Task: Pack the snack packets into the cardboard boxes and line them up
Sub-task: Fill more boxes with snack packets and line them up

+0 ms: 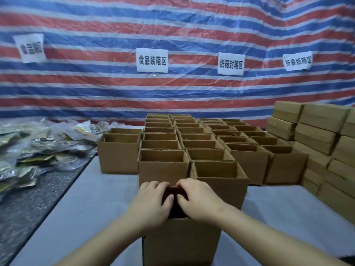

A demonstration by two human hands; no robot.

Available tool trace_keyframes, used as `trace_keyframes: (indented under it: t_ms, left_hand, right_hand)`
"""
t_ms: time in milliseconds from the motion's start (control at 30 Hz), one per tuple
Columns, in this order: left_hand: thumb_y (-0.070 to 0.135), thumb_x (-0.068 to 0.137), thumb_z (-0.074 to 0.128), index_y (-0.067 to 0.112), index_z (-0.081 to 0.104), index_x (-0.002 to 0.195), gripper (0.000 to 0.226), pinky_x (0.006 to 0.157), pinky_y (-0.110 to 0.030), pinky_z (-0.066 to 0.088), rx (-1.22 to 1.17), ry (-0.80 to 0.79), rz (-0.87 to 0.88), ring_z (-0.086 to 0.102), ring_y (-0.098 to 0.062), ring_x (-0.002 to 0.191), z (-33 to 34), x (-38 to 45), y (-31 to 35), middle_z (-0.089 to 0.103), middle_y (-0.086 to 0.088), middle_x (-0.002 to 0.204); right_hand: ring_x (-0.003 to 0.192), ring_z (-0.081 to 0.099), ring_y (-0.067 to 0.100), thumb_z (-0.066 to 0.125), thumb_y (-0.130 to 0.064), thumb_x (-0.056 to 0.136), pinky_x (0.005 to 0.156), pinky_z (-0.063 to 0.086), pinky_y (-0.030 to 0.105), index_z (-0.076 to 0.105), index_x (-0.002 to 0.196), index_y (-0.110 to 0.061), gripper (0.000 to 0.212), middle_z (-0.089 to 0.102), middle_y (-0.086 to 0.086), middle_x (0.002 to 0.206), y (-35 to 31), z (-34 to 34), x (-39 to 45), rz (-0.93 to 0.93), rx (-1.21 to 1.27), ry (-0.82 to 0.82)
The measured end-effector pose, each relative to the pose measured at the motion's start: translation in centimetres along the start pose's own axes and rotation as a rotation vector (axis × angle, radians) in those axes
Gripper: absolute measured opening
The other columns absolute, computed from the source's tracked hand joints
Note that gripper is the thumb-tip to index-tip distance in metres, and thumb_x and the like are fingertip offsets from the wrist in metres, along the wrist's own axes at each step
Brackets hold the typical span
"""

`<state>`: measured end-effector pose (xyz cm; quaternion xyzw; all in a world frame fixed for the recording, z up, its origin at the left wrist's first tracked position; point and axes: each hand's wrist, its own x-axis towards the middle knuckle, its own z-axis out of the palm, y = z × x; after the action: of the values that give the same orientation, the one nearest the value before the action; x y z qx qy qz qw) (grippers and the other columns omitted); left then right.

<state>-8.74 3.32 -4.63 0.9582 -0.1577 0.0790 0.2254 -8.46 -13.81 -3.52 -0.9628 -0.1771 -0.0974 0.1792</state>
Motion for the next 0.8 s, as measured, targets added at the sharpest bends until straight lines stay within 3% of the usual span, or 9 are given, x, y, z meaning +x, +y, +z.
trace_keyframes:
  t_ms: [267, 467, 667, 800]
  left_hand:
    - [0.038, 0.103, 0.038, 0.027, 0.045, 0.143, 0.041, 0.108, -0.029, 0.031, 0.004, 0.051, -0.104, 0.039, -0.015, 0.131, -3.8, 0.3, -7.6, 0.048, 0.003, 0.142]
    - [0.044, 0.102, 0.039, 0.027, 0.054, 0.134, 0.039, 0.105, -0.027, 0.032, -0.049, 0.072, -0.071, 0.042, -0.014, 0.125, -3.7, 1.4, -8.1, 0.054, 0.004, 0.134]
    - [0.052, 0.102, 0.033, 0.027, 0.051, 0.138, 0.048, 0.111, -0.034, 0.032, -0.184, 0.078, -0.090, 0.039, -0.013, 0.130, -3.1, 2.1, -6.9, 0.051, 0.006, 0.138]
    - [0.042, 0.101, 0.041, 0.024, 0.056, 0.132, 0.038, 0.100, -0.027, 0.037, -0.345, 0.308, -0.103, 0.048, -0.008, 0.121, -5.5, 4.2, -10.7, 0.055, 0.010, 0.125]
  right_hand:
    - [0.091, 0.055, 0.009, 0.047, -0.040, 0.101, 0.086, 0.051, 0.028, 0.056, 0.114, -0.032, 0.019, 0.057, -0.009, 0.101, -5.8, 3.7, 6.0, -0.052, -0.013, -0.016]
    - [0.095, 0.056, 0.010, 0.043, -0.047, 0.101, 0.093, 0.049, 0.034, 0.055, 0.113, -0.034, 0.022, 0.058, -0.011, 0.102, -5.4, 3.4, 7.7, -0.004, -0.064, -0.123]
    - [0.099, 0.058, 0.009, 0.047, -0.052, 0.099, 0.099, 0.046, 0.035, 0.056, 0.116, -0.036, 0.024, 0.061, -0.012, 0.106, -5.2, 1.7, 7.8, -0.001, -0.186, -0.226]
    - [0.106, 0.056, 0.006, 0.049, -0.057, 0.097, 0.098, 0.049, 0.030, 0.056, 0.125, -0.035, 0.036, 0.060, -0.012, 0.115, -5.7, 0.2, 9.2, -0.005, -0.206, -0.176]
